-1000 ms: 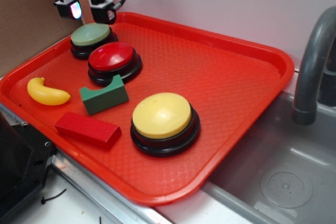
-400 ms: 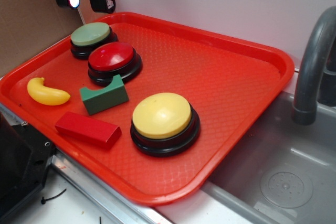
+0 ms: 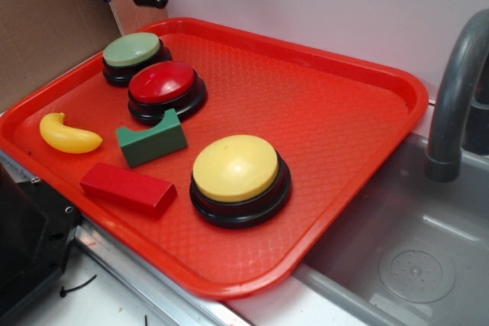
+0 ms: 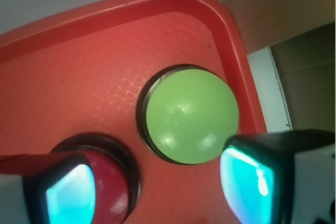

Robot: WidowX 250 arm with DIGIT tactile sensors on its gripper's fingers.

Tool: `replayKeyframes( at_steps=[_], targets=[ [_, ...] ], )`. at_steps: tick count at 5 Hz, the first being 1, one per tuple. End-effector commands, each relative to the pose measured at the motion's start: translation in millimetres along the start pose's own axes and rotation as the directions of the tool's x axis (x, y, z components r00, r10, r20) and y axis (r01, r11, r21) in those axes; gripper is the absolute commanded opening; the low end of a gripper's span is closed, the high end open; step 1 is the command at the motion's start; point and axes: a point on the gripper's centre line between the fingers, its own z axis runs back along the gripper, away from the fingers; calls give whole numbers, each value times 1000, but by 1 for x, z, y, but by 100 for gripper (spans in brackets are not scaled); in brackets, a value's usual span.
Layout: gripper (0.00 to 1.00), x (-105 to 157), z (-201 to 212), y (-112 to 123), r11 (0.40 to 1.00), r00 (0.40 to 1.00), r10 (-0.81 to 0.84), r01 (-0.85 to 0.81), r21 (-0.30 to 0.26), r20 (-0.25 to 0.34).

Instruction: Push the green button.

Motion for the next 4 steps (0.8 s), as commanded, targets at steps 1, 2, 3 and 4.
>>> replayKeyframes(
  at_steps=[1,2,3,4],
  targets=[
    [100,9,37,0,1000,995,-8,8,1,104],
    [100,8,40,-2,1000,994,-9,9,-1,108],
    [100,7,44,-3,1000,994,-10,10,0,112],
    [100,6,47,-4,1000,993,-10,9,4,114]
  ],
)
